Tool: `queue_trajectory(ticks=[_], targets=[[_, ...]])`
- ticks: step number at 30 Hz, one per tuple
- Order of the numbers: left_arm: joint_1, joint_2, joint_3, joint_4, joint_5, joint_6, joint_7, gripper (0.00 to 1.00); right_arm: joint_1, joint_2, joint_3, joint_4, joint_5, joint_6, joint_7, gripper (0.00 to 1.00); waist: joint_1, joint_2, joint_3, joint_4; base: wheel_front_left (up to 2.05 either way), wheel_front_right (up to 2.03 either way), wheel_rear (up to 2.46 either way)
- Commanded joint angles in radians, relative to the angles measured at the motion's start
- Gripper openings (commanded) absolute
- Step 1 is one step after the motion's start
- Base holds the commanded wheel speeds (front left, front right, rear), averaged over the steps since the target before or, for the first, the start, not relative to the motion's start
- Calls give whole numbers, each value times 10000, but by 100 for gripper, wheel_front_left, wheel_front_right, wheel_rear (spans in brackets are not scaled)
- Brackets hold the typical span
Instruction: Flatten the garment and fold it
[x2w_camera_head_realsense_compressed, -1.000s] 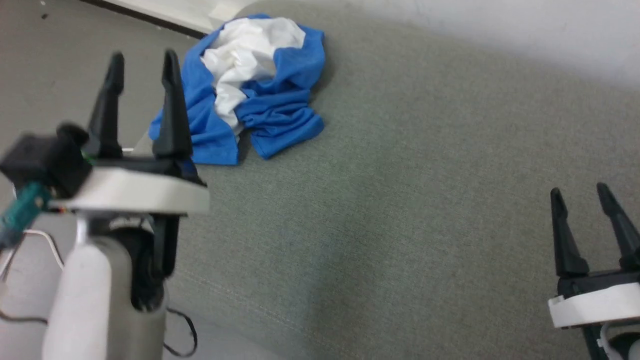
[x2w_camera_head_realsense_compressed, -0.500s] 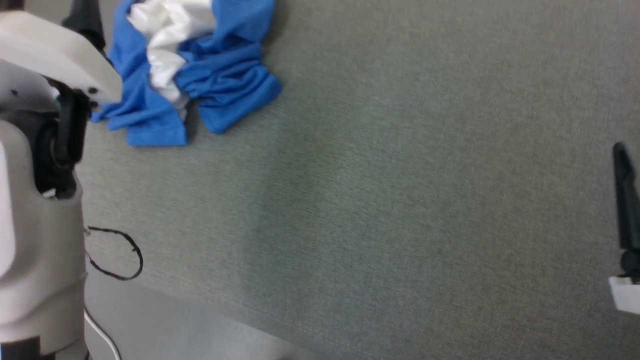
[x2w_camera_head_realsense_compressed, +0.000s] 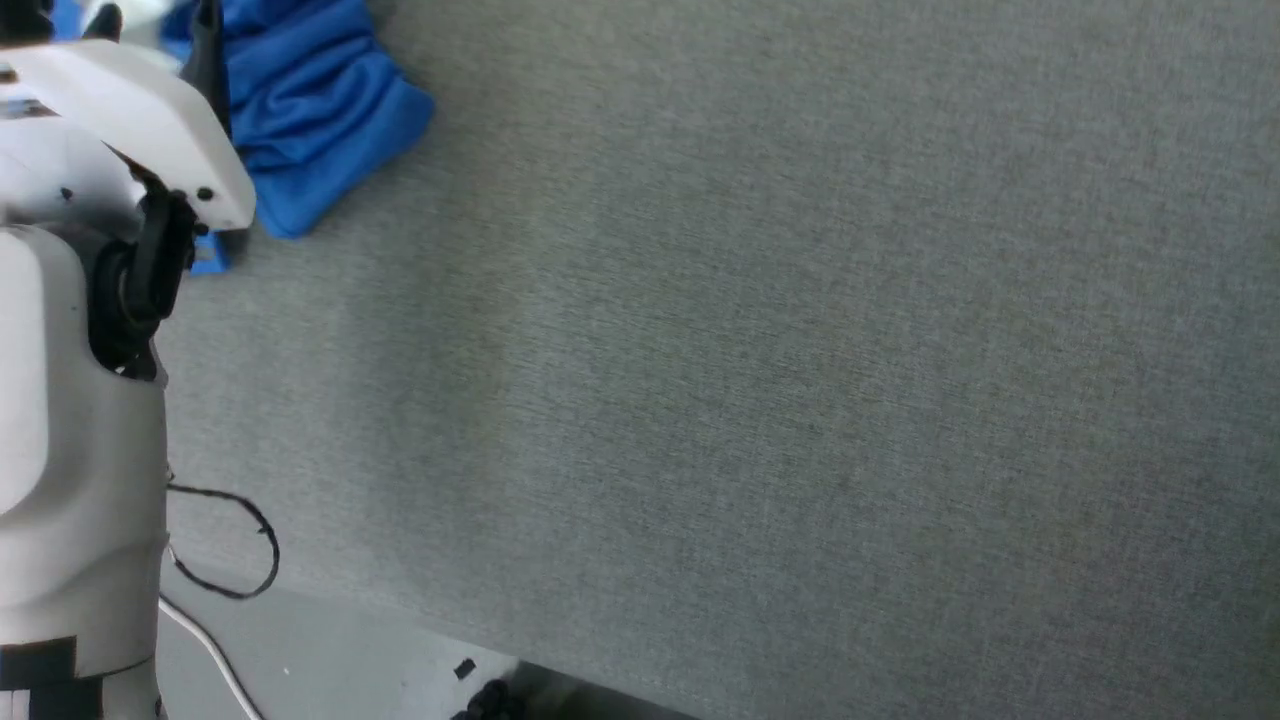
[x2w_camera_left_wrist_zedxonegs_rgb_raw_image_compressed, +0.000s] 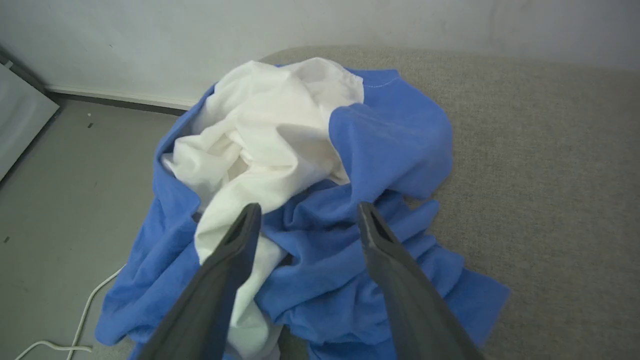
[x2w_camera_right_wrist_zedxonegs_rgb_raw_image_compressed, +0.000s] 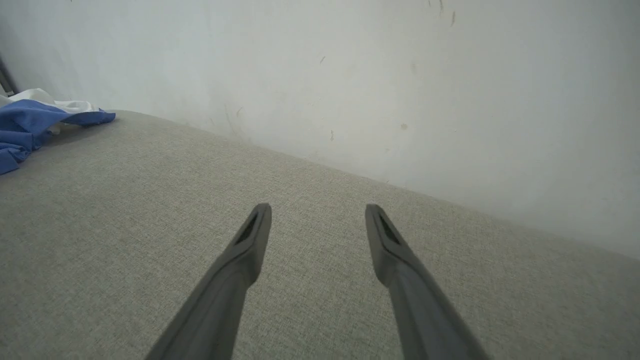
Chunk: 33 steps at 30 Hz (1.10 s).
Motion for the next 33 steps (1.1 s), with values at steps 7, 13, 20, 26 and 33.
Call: queue_trajectory(ticks=[7, 13, 20, 26, 33], targets=[[115, 328, 77, 1076, 308, 383, -120, 100, 59, -397, -321, -294, 375, -19, 124, 100, -2, 0, 812, -408, 0, 0, 0], [202, 162, 95, 1479, 198, 488, -305, 48, 140, -540, -564, -402, 517, -19, 182, 100, -2, 0, 988, -414, 0, 0, 0], [30, 251, 96, 1844, 162, 361, -825, 0, 107, -576, -505, -404, 587, -19, 215, 100, -2, 0, 832, -372, 0, 0, 0], [-143, 721, 355, 1665, 277, 405, -1454, 0, -27, -398, -246, -199, 554, -19, 134, 100, -2, 0, 346, -411, 0, 0, 0], [-464, 1502, 394, 1157, 542, 128, -1868, 0, -330, 72, 391, 340, 466, -19, -115, 100, -2, 0, -667, -537, 0, 0, 0]])
